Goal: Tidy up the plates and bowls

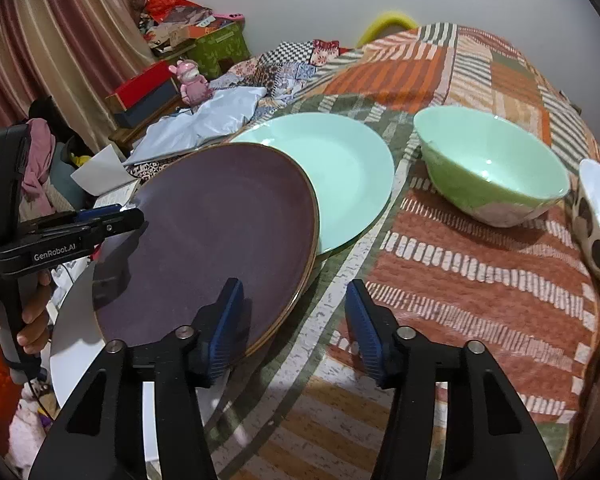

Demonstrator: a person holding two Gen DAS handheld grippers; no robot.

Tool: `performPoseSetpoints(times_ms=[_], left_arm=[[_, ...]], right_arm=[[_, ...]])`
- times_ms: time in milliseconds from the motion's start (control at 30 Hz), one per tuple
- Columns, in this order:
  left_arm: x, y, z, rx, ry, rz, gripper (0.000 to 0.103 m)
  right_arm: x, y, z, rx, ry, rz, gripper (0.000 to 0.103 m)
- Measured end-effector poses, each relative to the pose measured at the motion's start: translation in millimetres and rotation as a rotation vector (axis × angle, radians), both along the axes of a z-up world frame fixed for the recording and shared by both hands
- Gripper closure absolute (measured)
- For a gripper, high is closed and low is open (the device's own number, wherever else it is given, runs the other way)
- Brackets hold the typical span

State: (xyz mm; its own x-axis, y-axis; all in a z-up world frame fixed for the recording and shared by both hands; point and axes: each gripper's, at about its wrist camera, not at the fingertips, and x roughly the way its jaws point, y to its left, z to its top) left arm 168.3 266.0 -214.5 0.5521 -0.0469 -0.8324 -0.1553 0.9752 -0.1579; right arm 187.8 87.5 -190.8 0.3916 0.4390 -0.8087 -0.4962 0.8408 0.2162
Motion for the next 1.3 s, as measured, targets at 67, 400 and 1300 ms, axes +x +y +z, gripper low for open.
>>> performPoseSetpoints(times_ms=[67,400,1300], left_arm=[[2,-1,-2,-0.005,0.005,-0.007,0.063],[4,0,-3,-0.053,0.005,-0.015,0.073],[-23,-34,18,-0.107,-0.052,-0.03,0.073]], right_arm=[[3,1,-3,0.008,0.018,0.001,0.065],[5,11,-7,0.049,0.06,0.017,0.076],[-8,-24,9,0.077,0.04,-0.03,0.076]])
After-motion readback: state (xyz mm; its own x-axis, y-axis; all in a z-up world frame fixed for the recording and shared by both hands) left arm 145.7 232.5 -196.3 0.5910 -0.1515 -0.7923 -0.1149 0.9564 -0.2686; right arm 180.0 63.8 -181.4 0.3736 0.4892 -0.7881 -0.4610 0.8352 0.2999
